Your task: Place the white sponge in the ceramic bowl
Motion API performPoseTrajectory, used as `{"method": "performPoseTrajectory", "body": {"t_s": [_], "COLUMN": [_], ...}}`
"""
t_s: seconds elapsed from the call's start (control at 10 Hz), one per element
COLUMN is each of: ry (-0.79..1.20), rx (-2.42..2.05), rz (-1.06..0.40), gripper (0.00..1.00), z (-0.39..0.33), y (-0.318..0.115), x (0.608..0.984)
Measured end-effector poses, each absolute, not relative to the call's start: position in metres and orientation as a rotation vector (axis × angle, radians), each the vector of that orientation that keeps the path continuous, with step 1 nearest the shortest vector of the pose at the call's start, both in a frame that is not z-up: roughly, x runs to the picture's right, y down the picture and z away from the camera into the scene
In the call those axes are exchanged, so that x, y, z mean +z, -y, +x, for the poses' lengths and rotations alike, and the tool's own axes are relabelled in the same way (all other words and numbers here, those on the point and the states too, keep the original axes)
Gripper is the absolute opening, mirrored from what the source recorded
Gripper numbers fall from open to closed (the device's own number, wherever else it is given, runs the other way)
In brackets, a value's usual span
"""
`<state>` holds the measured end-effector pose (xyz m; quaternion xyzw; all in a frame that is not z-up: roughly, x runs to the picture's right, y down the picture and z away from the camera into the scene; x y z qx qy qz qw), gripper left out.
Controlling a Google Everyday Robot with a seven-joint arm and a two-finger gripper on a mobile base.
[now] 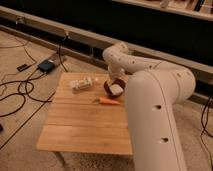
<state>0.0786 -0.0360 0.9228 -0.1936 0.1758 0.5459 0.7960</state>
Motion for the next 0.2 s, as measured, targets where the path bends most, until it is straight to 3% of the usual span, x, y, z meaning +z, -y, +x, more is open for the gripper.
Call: {"method": "performPoseTrajectory", "body": {"t_s": [0.2], "ry": [-0.378], "rx": [1.172], "rz": [-0.417], "gripper": [0.66], "z": [0.0784], "y": [0.0351], "x": [0.9236]}}
